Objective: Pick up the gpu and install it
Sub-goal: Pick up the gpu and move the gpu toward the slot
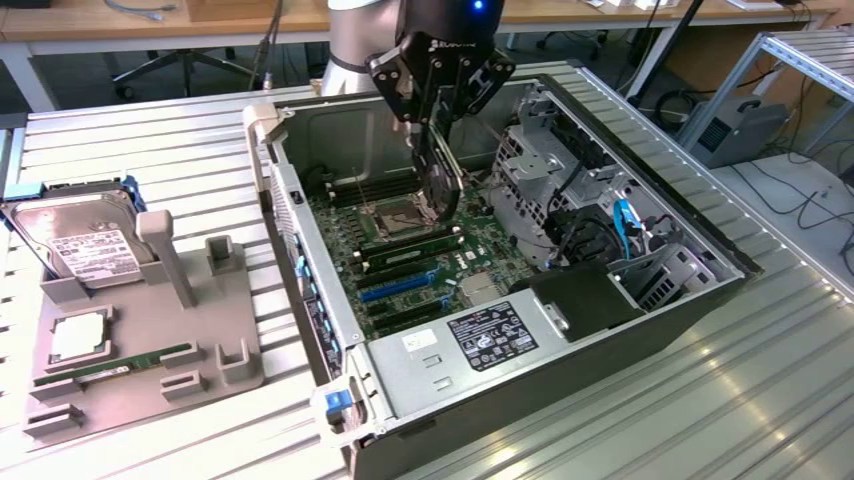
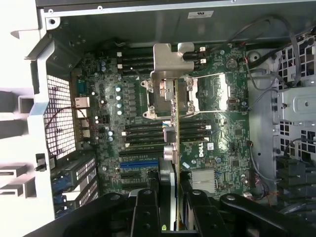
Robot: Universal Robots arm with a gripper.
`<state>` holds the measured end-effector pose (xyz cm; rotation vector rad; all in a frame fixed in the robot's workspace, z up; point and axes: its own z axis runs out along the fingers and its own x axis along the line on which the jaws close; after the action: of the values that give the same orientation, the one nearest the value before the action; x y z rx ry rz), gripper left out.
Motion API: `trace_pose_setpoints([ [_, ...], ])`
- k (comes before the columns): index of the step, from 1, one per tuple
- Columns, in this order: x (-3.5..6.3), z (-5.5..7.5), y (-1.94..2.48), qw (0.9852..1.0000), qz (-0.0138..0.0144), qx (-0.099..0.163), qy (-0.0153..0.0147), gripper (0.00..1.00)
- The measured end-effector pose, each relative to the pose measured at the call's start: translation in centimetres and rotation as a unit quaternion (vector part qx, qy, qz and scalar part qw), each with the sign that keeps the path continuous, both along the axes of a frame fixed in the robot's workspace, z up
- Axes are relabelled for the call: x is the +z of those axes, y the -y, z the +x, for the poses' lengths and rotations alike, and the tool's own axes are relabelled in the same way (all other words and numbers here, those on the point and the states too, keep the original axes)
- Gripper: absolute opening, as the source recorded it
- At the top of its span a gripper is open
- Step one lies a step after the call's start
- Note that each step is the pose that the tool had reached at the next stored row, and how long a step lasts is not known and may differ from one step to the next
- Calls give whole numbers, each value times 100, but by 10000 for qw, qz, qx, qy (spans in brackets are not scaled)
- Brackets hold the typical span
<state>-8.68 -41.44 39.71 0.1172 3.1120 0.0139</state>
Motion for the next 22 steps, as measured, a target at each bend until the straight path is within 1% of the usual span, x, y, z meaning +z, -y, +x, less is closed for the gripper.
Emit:
trace_pose_setpoints([
  [7,-12,65,0,10000,0,0,0,27],
  [22,-29,151,0,10000,0,0,0,27],
])
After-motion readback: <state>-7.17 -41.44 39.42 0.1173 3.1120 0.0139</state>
